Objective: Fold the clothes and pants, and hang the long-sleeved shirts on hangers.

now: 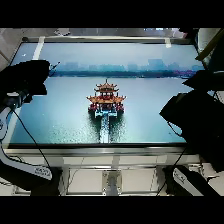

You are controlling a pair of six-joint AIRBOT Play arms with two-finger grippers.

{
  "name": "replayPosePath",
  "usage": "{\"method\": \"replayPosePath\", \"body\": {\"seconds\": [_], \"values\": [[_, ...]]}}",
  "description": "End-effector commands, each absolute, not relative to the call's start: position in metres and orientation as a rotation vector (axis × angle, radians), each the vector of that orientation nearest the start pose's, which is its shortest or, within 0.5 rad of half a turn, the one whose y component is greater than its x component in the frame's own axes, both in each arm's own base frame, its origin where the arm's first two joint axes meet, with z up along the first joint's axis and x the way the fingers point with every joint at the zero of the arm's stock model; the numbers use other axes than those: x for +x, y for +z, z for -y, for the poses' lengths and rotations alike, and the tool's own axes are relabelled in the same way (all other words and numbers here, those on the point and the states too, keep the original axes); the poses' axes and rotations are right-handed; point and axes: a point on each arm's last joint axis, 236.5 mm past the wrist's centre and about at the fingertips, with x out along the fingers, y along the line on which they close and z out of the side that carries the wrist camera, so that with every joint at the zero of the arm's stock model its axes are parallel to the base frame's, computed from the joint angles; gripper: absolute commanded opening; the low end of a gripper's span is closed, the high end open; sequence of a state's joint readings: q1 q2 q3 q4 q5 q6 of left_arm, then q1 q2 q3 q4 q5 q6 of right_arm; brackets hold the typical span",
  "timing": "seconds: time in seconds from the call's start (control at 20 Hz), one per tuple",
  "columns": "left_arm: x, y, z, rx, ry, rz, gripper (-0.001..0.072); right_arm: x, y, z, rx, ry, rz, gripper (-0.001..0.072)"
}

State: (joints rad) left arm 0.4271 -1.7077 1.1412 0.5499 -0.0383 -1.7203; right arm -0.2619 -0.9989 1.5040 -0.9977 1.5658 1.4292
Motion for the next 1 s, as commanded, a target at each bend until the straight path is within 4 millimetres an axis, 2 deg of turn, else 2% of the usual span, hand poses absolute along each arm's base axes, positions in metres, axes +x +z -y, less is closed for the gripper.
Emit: {"method": "replayPosePath", "body": {"seconds": [0.0, 0.1, 0.15, 0.25, 0.3, 0.4, 0.45, 0.55, 0.65, 0.75, 0.85, 0.95], "values": [[0.532, -0.06, -0.235, -1.223, 0.685, -0.296, 0.0717, 0.332, 0.237, -0.043, 0.309, 0.332, -0.91, 0.0016], [0.532, -0.063, -0.235, -1.224, 0.688, -0.301, 0.0709, 0.332, 0.237, -0.043, 0.309, 0.332, -0.91, 0.0016], [0.532, -0.063, -0.235, -1.224, 0.688, -0.301, 0.0615, 0.332, 0.237, -0.043, 0.309, 0.332, -0.91, 0.0016], [0.532, -0.063, -0.235, -1.223, 0.688, -0.301, 0.0032, 0.332, 0.237, -0.043, 0.309, 0.333, -0.91, 0.0016], [0.532, -0.063, -0.235, -1.2, 0.683, -0.308, 0.0006, 0.332, 0.237, -0.044, 0.309, 0.333, -0.91, 0.0016], [0.532, -0.059, -0.23, -1.135, 0.651, -0.346, 0.0006, 0.332, 0.237, -0.043, 0.308, 0.331, -0.91, 0.0016], [0.533, -0.053, -0.227, -1.107, 0.63, -0.36, 0.0006, 0.332, 0.236, -0.042, 0.305, 0.327, -0.91, 0.0016], [0.533, -0.027, -0.217, -1.006, 0.563, -0.389, 0.0005, 0.332, 0.233, -0.034, 0.285, 0.296, -0.919, 0.0015], [0.529, 0.018, -0.2, -0.849, 0.476, -0.414, 0.0005, 0.331, 0.227, -0.024, 0.258, 0.253, -0.939, 0.0016], [0.517, 0.081, -0.167, -0.691, 0.372, -0.428, 0.0005, 0.327, 0.219, -0.011, 0.214, 0.208, -0.971, 0.0016], [0.496, 0.144, -0.12, -0.583, 0.263, -0.418, 0.0005, 0.323, 0.211, 0.008, 0.17, 0.136, -1.003, 0.0016], [0.471, 0.196, -0.058, -0.48, 0.114, -0.409, 0.0005, 0.318, 0.205, 0.024, 0.115, 0.085, -1.029, 0.0016]]}}
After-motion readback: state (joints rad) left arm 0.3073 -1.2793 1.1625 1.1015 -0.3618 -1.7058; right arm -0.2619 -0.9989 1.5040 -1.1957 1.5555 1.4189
